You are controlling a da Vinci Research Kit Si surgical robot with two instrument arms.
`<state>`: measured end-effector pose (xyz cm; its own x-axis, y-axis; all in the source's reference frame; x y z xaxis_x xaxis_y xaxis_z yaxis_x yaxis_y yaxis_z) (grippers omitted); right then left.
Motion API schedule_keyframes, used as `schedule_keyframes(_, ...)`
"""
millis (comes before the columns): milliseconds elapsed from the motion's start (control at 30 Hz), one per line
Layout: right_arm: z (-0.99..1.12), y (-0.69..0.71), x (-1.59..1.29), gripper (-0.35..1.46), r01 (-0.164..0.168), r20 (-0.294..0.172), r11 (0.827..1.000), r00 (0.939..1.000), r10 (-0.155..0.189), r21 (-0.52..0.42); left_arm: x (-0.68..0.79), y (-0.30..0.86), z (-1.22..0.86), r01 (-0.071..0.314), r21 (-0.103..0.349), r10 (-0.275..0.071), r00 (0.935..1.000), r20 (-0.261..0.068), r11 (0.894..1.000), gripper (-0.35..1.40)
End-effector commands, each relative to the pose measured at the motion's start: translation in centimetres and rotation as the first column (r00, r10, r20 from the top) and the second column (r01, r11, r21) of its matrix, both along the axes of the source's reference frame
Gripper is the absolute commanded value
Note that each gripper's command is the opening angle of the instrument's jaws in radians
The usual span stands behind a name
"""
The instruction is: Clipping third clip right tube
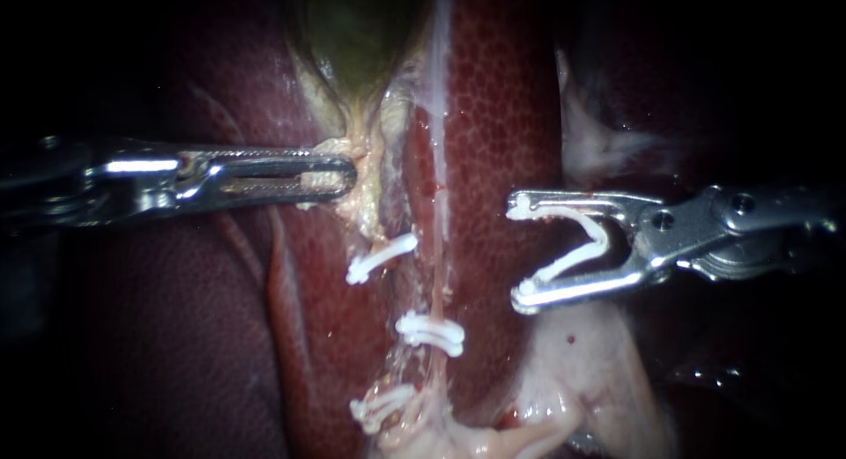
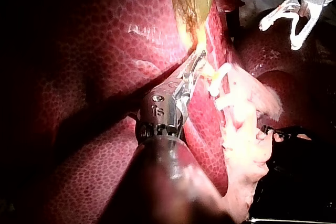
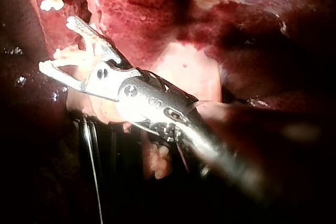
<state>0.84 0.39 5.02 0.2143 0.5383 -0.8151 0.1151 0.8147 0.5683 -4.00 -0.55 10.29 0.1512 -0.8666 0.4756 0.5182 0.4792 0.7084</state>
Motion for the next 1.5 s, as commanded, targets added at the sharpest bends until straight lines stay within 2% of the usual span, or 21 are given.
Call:
schedule_keyframes(33,0.0,0.0,0.0,0.6,0.0,0.0,1.0,1.0,0.0,0.0,0.01,0.0,0.0,0.0,0.0,0.0,1.0,0.0,1.0,-0.32)
schedule_keyframes(200,0.0,0.0,0.0,0.6,0.0,0.0,1.0,1.0,0.0,0.0,0.1,0.06,-0.07,-0.005,0.005,0.005,1.0,0.004,1.0,-0.32)
schedule_keyframes(233,0.01,0.0,0.0,0.6,0.0,0.0,1.0,1.0,0.0,0.0,0.15,0.1,-0.11,-0.002,0.006,0.002,1.0,-0.002,1.0,-0.32)
schedule_keyframes(433,0.03,0.0,0.0,0.6,0.0,0.0,1.0,1.0,0.0,-0.001,0.44,0.34,-0.34,0.036,0.001,-0.036,0.9993,0.005,0.999,-0.32)
schedule_keyframes(600,0.05,0.0,0.0,0.6,-0.001,0.001,1.0,1.0,0.001,-0.001,0.63,0.48,-0.53,0.059,-0.012,-0.059,0.9982,0.008,0.998,-0.32)
schedule_keyframes(767,0.06,0.01,0.0,0.6,-0.001,0.001,1.0,1.0,0.001,-0.001,0.69,0.52,-0.66,0.067,-0.022,-0.067,0.9977,0.01,0.998,-0.32)
schedule_keyframes(1033,0.1,-0.01,0.02,0.6,-0.001,0.002,1.0,1.0,0.001,-0.004,0.68,0.49,-0.65,0.069,-0.024,-0.068,0.9976,0.008,0.997,-0.32)
schedule_keyframes(1167,0.23,-0.09,0.08,0.6,-0.003,0.003,1.0,1.0,0.003,-0.012,0.68,0.49,-0.65,0.069,-0.024,-0.068,0.9976,0.008,0.997,-0.32)
schedule_keyframes(1233,0.36,-0.16,0.14,0.6,-0.005,0.006,1.0,1.0,0.005,-0.015,0.68,0.49,-0.65,0.069,-0.024,-0.068,0.9976,0.008,0.997,-0.32)
schedule_keyframes(1333,0.6,-0.29,0.22,0.6,-0.014,0.013,1.0,0.9998,0.014,-0.007,0.68,0.49,-0.65,0.069,-0.024,-0.068,0.9976,0.008,0.997,-0.32)
schedule_keyframes(1400,0.79,-0.37,0.27,0.6,-0.009,0.024,1.0,0.9997,0.009,0.006,0.68,0.49,-0.64,0.069,-0.024,-0.068,0.9976,0.008,0.997,-0.32)
schedule_keyframes(1500,1.09,-0.48,0.35,0.6,0.007,0.064,1.0,0.9979,-0.009,0.029,0.68,0.48,-0.64,0.069,-0.025,-0.069,0.9976,0.008,0.997,-0.32)
